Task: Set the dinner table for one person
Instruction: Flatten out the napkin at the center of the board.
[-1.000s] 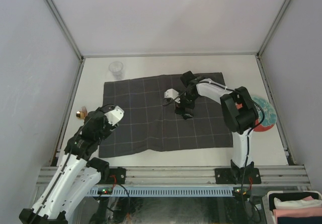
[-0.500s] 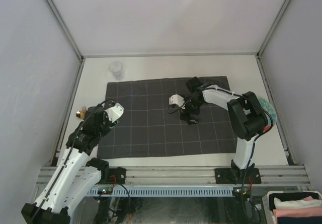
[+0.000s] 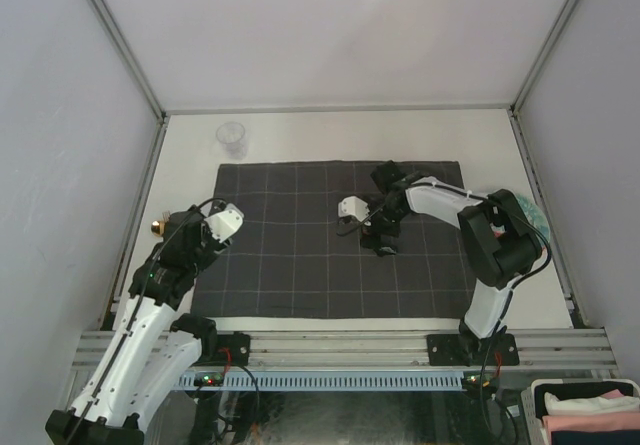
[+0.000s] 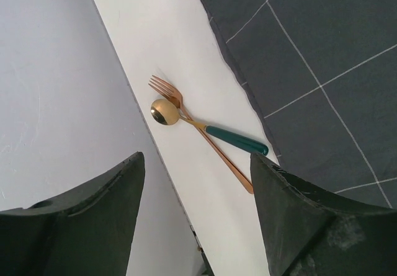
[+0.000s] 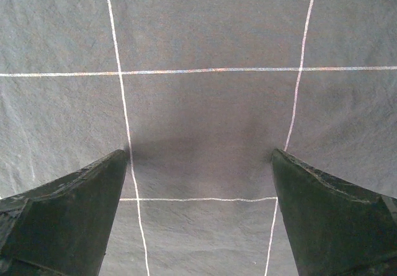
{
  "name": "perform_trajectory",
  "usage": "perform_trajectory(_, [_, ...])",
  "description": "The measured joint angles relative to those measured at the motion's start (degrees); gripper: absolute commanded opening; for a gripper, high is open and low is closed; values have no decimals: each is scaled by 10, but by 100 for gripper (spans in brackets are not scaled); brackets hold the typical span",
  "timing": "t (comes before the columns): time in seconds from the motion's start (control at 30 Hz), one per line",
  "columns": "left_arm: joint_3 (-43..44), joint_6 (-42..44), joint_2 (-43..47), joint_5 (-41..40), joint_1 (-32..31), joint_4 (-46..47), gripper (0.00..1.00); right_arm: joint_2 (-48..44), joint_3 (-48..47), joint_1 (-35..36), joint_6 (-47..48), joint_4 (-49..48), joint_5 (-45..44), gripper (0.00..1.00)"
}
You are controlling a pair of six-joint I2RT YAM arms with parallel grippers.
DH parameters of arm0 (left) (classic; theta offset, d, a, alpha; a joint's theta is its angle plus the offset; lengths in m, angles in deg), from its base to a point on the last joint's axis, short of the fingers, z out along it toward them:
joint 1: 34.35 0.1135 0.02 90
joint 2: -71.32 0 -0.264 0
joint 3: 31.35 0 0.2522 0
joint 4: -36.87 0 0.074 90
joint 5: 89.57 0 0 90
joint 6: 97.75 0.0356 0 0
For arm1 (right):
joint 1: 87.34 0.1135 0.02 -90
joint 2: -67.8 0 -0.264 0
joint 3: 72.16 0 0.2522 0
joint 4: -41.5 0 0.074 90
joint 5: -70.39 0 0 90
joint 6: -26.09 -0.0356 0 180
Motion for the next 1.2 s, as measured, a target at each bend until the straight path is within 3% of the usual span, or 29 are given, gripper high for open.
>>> perform_trajectory(0.3, [0,14,0,6,5,5,75,-12,8,26,-21,1,-20,100])
perform_trajectory(0.5, [0,12,-47,70,9,32,81,-50,-35,12,-60,26,-26,100])
perform_trajectory(0.67, [28,5,-156,162,9,44,92,-117,-128,0,-99,15,-33,100])
perform_trajectory(1.0, [123,6,-412,268,-40,80,91,-140,-170,-15,-158,9,-20,100])
perform_trajectory(1.2, [188,7,-506,306,-71,63,88,-119,-169,-24,-164,20,-19,100])
